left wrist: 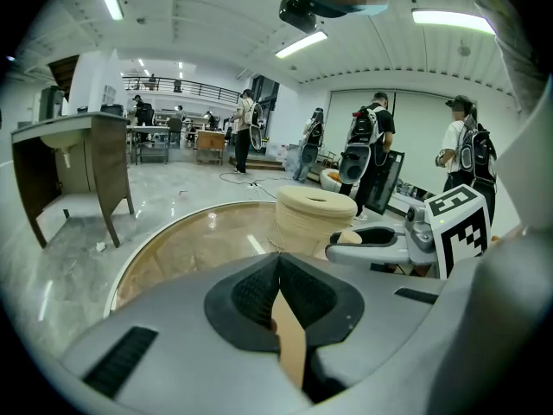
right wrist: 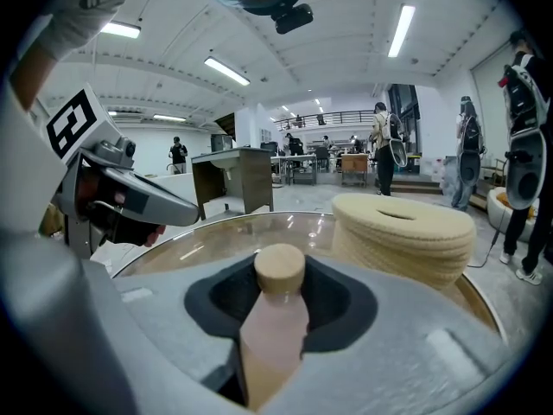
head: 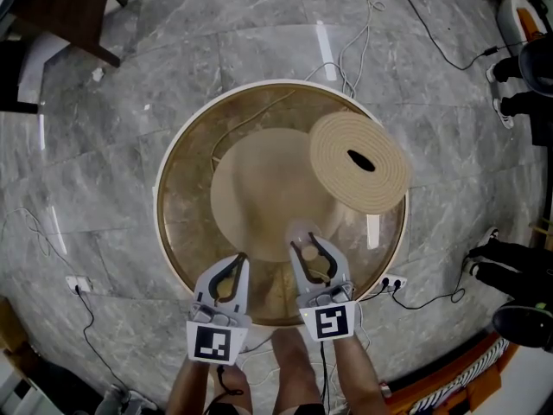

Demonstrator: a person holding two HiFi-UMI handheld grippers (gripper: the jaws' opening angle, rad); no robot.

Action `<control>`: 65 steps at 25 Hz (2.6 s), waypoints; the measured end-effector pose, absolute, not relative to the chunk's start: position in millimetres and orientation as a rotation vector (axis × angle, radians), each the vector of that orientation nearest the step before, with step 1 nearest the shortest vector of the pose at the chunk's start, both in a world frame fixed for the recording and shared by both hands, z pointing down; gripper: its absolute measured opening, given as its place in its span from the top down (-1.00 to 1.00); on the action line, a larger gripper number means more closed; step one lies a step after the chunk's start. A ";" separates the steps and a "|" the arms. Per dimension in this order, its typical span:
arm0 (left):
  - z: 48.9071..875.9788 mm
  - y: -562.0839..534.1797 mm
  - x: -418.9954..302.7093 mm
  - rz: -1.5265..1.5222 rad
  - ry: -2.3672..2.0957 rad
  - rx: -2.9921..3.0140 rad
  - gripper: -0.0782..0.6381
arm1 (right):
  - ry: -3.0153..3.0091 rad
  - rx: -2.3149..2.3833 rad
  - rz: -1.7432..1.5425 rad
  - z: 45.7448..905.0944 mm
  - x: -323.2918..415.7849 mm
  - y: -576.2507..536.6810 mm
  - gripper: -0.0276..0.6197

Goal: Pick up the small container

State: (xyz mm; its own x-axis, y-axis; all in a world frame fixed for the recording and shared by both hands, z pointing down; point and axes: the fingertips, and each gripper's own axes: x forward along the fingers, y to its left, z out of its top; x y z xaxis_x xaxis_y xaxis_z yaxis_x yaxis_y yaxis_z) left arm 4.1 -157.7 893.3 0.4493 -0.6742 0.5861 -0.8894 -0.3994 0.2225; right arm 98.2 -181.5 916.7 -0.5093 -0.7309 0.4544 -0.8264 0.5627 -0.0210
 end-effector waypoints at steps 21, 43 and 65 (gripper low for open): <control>837.6 -160.5 -5.5 0.536 -1.344 2.260 0.73 | -2.362 1.289 0.312 871.4 104.9 -173.5 0.52; 605.3 -154.8 -10.6 0.459 -1.416 2.473 0.73 | -2.426 1.388 0.210 630.1 103.0 -163.9 0.52; 416.8 -98.5 -13.4 0.410 -1.324 2.711 0.73 | -2.370 1.647 0.129 422.2 118.3 -86.1 0.52</control>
State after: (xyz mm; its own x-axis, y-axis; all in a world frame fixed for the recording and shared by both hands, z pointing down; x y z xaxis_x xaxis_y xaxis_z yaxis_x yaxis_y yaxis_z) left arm -13.4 -98.5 416.8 0.5864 -0.7597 0.2811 -0.7856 -0.6179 -0.0309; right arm 118.3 -86.1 422.2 -0.3288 -0.9093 0.2553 -0.9316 0.3566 0.0705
